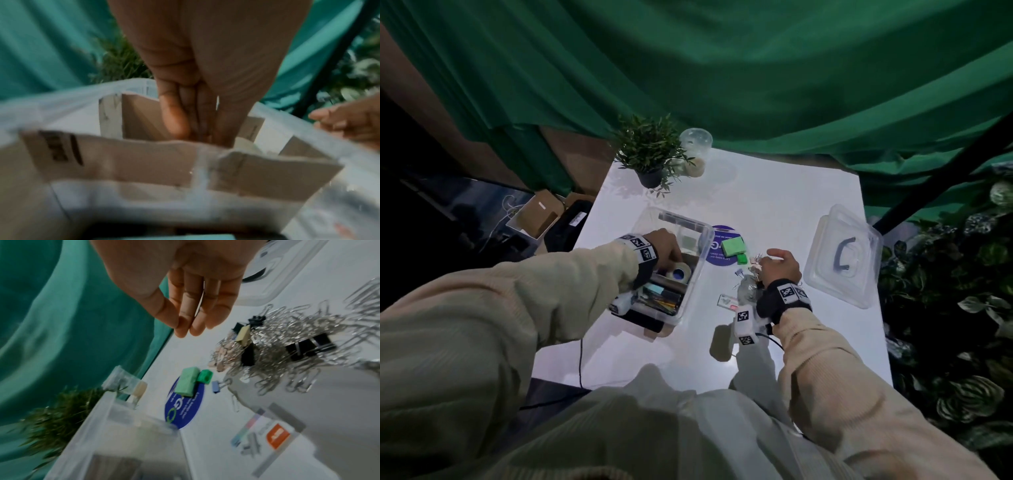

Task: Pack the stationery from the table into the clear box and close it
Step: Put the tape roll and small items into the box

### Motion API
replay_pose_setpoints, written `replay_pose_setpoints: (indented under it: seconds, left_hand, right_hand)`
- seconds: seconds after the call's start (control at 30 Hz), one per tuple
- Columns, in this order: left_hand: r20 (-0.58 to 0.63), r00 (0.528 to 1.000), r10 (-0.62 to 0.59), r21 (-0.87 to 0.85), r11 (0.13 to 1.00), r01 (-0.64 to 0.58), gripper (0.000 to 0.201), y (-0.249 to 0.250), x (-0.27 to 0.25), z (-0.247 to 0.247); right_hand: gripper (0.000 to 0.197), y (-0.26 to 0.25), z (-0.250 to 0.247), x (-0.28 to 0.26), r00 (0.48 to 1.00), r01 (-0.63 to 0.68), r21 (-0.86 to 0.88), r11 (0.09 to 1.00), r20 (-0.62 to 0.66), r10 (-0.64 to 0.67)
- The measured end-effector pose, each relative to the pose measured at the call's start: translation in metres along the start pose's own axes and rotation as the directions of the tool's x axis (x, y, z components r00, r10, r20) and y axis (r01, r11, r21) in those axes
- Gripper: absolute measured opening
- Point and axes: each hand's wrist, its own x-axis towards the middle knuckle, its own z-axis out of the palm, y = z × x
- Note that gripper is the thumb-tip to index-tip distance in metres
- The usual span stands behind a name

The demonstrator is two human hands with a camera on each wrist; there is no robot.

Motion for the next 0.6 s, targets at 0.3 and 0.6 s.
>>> replay_pose_setpoints:
  seconds: [0.3,0.6]
  left_hand:
    - [0.077,0.994,0.073,0.516,0.851,-0.103,0.024,0.022,0.012,-0.011]
    - [0.057,0.998,-0.007,0.288,0.958,-0.010,0.037,0.081,0.050,-0.057]
  right_hand:
    - [0.025,0.031,-0.008,0.023,0.998,-0.061,-0.127,0.990,0.016,0.063]
    - [0.015,0.038,0.002,0.041,0.984,0.069,-0.406,0.911,0.179,0.005]
